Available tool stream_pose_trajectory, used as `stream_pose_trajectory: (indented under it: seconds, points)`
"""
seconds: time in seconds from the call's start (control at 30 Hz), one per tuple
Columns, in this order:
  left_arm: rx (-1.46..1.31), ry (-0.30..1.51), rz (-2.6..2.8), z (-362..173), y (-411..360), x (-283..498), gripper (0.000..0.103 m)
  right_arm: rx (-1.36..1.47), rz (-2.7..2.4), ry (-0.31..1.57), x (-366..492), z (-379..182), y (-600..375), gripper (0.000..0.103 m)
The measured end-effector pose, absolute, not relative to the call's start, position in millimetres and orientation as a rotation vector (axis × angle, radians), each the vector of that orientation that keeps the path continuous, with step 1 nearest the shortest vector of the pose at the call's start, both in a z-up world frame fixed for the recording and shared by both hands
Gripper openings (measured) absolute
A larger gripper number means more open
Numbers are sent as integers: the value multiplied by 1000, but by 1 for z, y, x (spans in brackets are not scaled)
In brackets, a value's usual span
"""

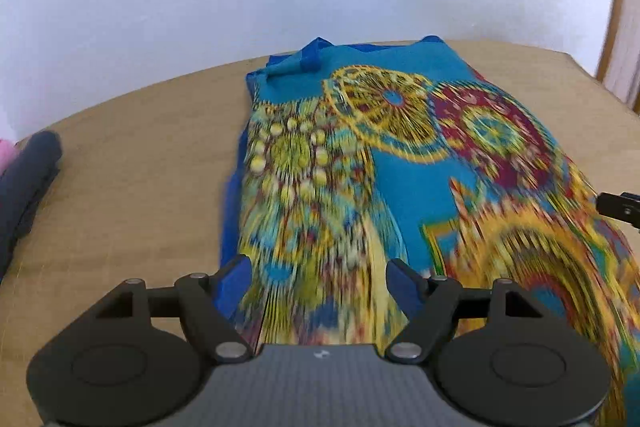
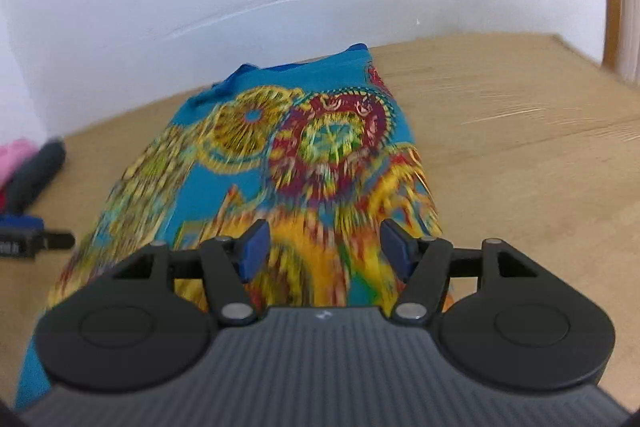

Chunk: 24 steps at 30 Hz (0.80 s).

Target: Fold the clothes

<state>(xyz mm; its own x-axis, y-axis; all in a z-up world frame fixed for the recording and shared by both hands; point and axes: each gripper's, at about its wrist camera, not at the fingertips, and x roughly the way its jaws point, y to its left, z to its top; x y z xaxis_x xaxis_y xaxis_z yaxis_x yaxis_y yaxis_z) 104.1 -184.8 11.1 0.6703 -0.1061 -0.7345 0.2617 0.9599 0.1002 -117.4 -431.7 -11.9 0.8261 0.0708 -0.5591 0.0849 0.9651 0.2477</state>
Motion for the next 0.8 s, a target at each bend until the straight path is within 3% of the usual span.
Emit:
stream_pose_trajectory:
  seconds: [0.13,0.23,0.27,0.3,0.53,0.8]
  points:
    - [197,857,-181,-15,-201,151,76,296,-7,664,-65,-45,-447,63]
    - [248,912,-135,-41,-199,176,75,163,-63,659,-53,-60,-451,62]
    - [250,923,-123,-46,-194,183,73,111,-128,668,-52,-62,-454,65]
    - [239,929,-116,-48,-187,191,73,59,-193,676,-50,-63,-456,75]
    - [187,787,-256,-17,-192,291,75,182,-202,546,-21,-26,-457,75]
    - [219,789,-303,-56,-250,430,71,196,-94,596,17,-59,-413,80]
